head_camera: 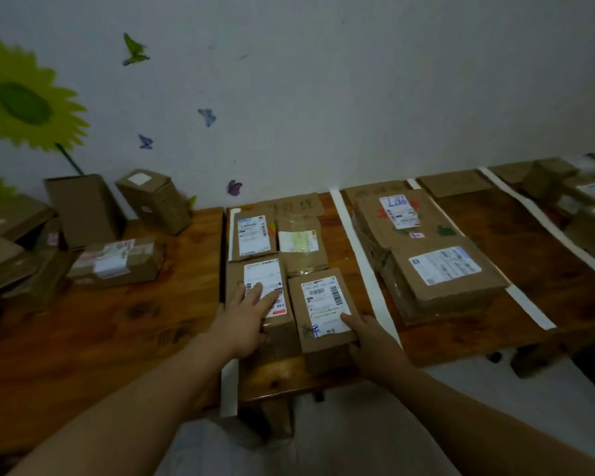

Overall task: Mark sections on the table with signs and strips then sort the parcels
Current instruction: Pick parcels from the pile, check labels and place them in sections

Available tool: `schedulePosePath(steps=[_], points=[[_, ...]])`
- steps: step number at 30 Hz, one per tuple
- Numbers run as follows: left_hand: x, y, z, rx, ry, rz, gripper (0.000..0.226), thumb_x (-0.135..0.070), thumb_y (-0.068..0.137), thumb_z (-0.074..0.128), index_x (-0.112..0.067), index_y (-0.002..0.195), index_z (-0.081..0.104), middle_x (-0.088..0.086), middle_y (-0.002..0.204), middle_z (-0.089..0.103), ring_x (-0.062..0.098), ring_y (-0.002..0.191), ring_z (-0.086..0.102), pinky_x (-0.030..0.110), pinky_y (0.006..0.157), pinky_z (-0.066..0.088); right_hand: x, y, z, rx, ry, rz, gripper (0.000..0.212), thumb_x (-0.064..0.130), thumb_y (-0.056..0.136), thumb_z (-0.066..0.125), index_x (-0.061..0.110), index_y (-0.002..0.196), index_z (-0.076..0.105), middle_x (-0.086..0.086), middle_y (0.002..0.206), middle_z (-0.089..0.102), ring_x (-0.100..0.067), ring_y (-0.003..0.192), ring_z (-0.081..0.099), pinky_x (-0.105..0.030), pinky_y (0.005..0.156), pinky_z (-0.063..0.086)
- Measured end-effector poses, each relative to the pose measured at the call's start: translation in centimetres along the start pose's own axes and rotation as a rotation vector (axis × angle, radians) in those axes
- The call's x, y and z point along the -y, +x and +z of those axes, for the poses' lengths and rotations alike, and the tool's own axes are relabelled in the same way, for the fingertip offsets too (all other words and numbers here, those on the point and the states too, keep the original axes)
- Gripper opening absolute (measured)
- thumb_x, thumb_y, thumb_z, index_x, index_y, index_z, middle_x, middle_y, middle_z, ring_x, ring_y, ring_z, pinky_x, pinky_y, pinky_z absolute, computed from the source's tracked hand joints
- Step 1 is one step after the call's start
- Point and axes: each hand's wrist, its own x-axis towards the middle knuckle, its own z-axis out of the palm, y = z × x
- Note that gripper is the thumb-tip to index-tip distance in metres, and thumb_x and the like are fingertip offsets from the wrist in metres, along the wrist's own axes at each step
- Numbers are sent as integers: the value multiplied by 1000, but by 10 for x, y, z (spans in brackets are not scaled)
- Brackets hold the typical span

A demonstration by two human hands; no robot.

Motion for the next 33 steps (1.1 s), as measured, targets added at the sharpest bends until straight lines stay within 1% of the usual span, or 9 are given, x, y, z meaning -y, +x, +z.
schedulePosePath(steps=[2,5,8,11,14,16,19,26,33], points=[[-5,-2,1,7,0,-38,86,-35,90,59,-40,149,-4,-2,160,-11,29,146,-11,56,115,9,-5,9,0,61,-39,3,59,28,98,48,28,150,20,-6,156,22,-23,138,34,-38,111,38],[-12,-6,-3,44,2,-73,86,-41,91,56,-40,149,-7,-2,159,-15,29,145,-14,57,115,2,-6,17,-9,127,-185,-36,76,51,91,52,26,152,13,-8,157,10,-27,142,22,-43,114,30],[-11,-14,-11,68,-47,-115,88,-51,88,55,-39,149,-7,-2,159,-16,27,145,-17,57,114,0,7,25,-27,117,-184,-92,89,66,80,56,26,151,18,-2,158,9,-26,144,15,-46,115,26],[1,-29,-21,31,-141,-207,83,-57,88,50,-40,149,-4,-4,160,-12,26,145,-15,56,114,2,33,33,-43,65,-196,-184,83,63,82,55,28,150,23,-2,158,14,-24,143,19,-41,115,27],[26,-50,-33,5,-159,-314,79,-58,89,46,-40,149,-2,-3,160,-10,24,146,-13,54,115,4,73,37,-53,31,-172,-295,71,58,86,56,28,146,32,-4,155,25,-24,141,24,-40,111,30],[53,-62,-42,-5,-181,-369,77,-58,90,44,-38,150,0,-3,160,-11,24,146,-13,53,115,6,103,41,-53,37,-207,-379,66,54,89,54,26,145,35,-6,151,30,-24,138,28,-38,109,30],[105,-74,-49,-38,-272,-436,78,-62,89,44,-37,150,3,-4,160,-9,24,146,-10,52,117,7,146,52,-46,26,-220,-447,66,52,91,52,22,146,34,-5,152,30,-24,137,31,-34,109,29],[216,-106,-52,-99,-493,-546,77,-55,91,48,-28,152,9,3,160,-1,30,147,-2,43,118,8,243,72,-6,82,-75,-434,59,44,92,56,21,144,39,-5,145,40,-21,132,38,-30,105,32],[332,-122,-49,-134,-636,-544,78,-49,89,55,-25,151,15,4,160,6,28,147,6,44,119,13,336,100,44,113,21,-394,53,38,93,56,21,141,42,-5,143,42,-21,131,41,-32,107,32]])
